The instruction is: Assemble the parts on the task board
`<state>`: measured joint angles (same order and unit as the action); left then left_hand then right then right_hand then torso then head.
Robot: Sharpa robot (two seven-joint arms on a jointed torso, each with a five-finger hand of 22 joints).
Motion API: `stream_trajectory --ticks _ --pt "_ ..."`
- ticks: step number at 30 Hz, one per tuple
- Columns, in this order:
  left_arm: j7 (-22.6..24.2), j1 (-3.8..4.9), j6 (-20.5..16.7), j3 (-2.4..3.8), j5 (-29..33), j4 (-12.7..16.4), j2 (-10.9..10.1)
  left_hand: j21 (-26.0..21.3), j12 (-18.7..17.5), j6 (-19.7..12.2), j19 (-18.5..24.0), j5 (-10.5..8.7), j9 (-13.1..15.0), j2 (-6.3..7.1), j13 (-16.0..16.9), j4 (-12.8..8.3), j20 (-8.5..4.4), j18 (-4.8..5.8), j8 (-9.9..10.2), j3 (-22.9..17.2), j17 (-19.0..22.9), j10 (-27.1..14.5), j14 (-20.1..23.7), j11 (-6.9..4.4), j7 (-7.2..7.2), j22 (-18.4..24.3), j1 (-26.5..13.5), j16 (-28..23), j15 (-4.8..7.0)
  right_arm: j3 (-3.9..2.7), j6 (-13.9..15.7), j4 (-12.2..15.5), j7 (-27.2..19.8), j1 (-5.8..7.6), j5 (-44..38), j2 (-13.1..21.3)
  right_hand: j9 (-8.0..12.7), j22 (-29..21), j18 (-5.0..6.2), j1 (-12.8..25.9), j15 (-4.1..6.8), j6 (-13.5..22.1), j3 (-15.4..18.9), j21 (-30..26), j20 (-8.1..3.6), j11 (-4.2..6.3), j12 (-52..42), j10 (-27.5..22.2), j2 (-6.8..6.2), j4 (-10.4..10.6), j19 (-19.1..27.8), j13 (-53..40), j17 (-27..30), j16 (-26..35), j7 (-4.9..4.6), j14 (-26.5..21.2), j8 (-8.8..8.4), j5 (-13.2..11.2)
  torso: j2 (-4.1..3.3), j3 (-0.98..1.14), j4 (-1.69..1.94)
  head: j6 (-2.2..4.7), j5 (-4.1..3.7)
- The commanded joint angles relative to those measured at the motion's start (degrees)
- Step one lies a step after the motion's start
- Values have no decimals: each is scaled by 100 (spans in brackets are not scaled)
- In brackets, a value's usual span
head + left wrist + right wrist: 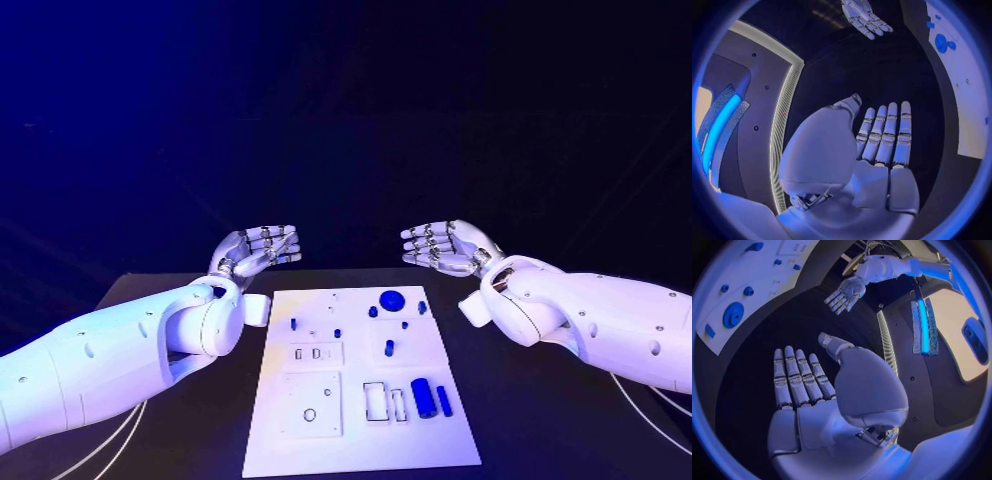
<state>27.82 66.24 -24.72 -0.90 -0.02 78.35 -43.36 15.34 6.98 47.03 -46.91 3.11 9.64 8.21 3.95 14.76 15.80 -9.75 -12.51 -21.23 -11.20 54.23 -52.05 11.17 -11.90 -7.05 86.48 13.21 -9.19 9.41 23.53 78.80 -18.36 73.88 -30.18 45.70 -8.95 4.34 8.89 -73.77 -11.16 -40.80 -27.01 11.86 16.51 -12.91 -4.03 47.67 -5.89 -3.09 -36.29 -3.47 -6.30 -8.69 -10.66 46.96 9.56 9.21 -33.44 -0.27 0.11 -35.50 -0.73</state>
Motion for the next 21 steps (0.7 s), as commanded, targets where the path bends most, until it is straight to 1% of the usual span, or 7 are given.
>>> stream_trajectory --ticks 1,3,8,10,13,15,21 --pt "-24 20 293 13 -153 88 -26 89 -20 67 -131 -6 9 21 -4 -20 -39 -85 -34 -74 -81 119 -155 -34 -156 -30 -58 69 45 -10 -220 -3 236 31 -1174 -5 -90 44 168 -92 169 -717 -196 265 -44 127 6 707 -150 -65 -783 -20 -102 -209 -381 798 172 93 -69 0 43 -3 -20" --pt "-19 22 317 32 -179 131 -42 237 -31 183 -321 -7 33 58 6 -50 -125 -86 -86 -163 -232 301 -430 -82 -132 -91 -86 234 129 -16 -296 -4 325 51 -1372 -8 -85 48 172 -88 186 -725 -203 285 -57 139 14 727 -180 -68 -833 -19 -116 -232 -366 863 166 98 -92 -3 61 -11 -31" --pt "-65 27 397 71 -251 351 -158 405 -63 330 -456 -11 85 112 19 -102 -211 -77 -154 -308 -424 545 -574 -147 -81 -167 -132 403 204 -27 -466 -54 649 122 -2221 -43 -106 132 177 -100 394 -944 -289 545 -257 279 -12 1072 -285 -88 -1350 -39 -314 -493 -253 1511 228 90 -156 -6 124 -58 -89" --pt "-92 28 417 76 -295 475 -223 468 -90 350 -490 -10 100 133 17 -115 -237 -73 -161 -351 -496 595 -611 -161 -72 -199 -159 477 224 -29 -571 -67 819 137 -2622 -62 -132 249 176 -108 560 -1066 -292 808 -436 385 -32 1313 -323 -95 -1751 -54 -506 -732 -176 2004 280 82 -186 -9 133 -64 -97" --pt "-116 29 460 82 -447 743 -362 627 -114 385 -549 -11 135 185 27 -149 -290 -66 -178 -431 -695 730 -703 -185 -73 -286 -218 726 273 -31 -697 -77 1082 151 -3238 -98 -141 373 169 -121 679 -1114 -242 1056 -575 437 13 1382 -359 -115 -2044 -46 -685 -931 -145 2370 285 142 -263 -12 155 -73 -110" --pt "-128 29 489 86 -538 913 -447 757 -141 363 -516 -9 163 230 32 -192 -310 -53 -186 -494 -898 762 -633 -181 -90 -368 -267 978 281 -32 -736 -83 1261 157 -3670 -129 -153 614 174 -127 856 -1210 -99 1518 -800 543 0 1540 -386 -132 -2535 -65 -995 -1343 -75 3029 300 140 -316 -21 180 -78 -147" --pt "-163 29 519 101 -653 1320 -657 1278 -210 305 -437 -12 243 271 44 -322 -375 -49 -216 -640 -1505 783 -455 -195 -83 -704 -392 1867 329 -34 -661 -105 1645 164 -4605 -215 -164 1096 157 -21 1030 -1348 -54 2312 -1058 680 20 1874 -443 -64 -3009 -117 -1774 -2266 40 3794 259 150 -425 -38 257 -98 -218"
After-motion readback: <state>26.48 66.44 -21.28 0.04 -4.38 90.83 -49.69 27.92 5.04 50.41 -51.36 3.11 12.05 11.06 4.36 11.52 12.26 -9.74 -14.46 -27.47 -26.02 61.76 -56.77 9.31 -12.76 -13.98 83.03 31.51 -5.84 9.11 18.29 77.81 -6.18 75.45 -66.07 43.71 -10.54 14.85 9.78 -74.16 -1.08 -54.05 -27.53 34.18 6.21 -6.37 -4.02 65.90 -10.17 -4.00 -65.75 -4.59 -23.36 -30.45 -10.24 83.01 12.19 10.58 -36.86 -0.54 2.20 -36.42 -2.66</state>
